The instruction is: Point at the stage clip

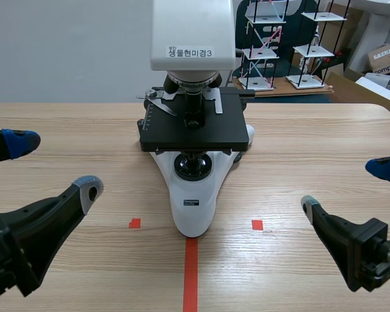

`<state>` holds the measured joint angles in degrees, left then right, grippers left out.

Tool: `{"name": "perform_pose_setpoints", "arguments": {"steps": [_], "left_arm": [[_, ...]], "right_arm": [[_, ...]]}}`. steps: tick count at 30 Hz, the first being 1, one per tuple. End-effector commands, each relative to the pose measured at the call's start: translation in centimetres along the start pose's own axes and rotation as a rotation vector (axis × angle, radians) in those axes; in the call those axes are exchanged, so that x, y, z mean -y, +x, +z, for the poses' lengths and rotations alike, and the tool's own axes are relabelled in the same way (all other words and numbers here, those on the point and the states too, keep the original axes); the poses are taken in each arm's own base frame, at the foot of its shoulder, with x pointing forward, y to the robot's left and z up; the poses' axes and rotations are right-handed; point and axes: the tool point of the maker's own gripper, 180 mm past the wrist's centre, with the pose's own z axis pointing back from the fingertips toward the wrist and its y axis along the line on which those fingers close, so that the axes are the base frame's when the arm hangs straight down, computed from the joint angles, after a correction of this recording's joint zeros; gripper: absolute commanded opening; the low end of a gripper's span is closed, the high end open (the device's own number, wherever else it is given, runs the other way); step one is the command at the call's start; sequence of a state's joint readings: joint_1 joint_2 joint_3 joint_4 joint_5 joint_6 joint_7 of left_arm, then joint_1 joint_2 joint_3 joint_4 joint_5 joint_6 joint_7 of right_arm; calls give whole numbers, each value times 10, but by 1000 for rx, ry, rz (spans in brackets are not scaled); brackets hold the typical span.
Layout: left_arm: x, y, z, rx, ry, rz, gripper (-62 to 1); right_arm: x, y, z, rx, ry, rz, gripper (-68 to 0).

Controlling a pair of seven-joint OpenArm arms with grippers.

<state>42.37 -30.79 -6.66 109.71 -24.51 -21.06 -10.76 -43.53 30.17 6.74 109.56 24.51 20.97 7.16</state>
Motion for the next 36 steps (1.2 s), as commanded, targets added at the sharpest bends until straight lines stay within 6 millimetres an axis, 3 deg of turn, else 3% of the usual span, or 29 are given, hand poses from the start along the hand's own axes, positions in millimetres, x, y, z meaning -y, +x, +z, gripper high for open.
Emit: {"name": "perform_pose_setpoints", "arguments": {"steps": [1, 36], "left_arm": [[0, 9, 1, 40, 5, 5, 14], [0, 13, 1, 63, 6, 5, 14]], "right_arm": [[2, 10, -1, 29, 2, 13, -8], [2, 10, -1, 33, 2, 13, -8]]}}
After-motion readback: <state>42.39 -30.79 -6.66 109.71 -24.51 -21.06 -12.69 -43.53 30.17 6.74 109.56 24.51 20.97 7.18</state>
